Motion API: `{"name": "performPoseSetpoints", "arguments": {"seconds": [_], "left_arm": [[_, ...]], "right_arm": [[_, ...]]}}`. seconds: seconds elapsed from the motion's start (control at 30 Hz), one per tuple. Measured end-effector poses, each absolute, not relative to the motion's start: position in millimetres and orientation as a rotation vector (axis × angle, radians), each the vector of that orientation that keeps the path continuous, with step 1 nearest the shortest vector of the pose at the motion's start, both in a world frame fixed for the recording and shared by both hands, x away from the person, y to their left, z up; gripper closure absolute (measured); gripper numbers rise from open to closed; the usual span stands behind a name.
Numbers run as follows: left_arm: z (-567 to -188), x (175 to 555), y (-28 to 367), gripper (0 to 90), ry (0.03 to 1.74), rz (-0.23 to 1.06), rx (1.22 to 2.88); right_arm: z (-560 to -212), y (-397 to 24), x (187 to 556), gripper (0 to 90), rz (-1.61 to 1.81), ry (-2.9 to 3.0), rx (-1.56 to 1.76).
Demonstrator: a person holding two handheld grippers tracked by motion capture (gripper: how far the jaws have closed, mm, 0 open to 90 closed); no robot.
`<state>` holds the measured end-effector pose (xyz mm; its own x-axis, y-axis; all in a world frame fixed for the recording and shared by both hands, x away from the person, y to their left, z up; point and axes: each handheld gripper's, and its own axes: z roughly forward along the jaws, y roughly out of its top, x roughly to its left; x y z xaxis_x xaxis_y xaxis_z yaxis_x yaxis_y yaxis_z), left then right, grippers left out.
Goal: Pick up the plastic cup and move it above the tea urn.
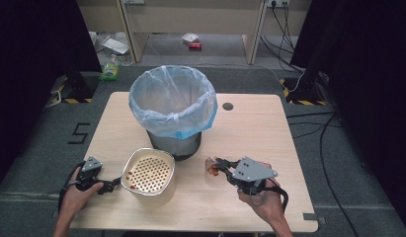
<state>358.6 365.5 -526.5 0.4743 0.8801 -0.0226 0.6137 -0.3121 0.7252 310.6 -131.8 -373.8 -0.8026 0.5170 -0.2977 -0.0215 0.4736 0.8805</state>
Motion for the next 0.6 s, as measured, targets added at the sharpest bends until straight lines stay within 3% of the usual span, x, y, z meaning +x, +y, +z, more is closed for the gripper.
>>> {"name": "performPoseSetpoints", "arguments": {"seconds": [0.6], "left_arm": [[-526.5,358.3,365.6,0.0,1.232,0.503,2.044]], "right_arm": [[-360.9,-81.7,331.3,86.3,1.361,2.225,0.292]]}}
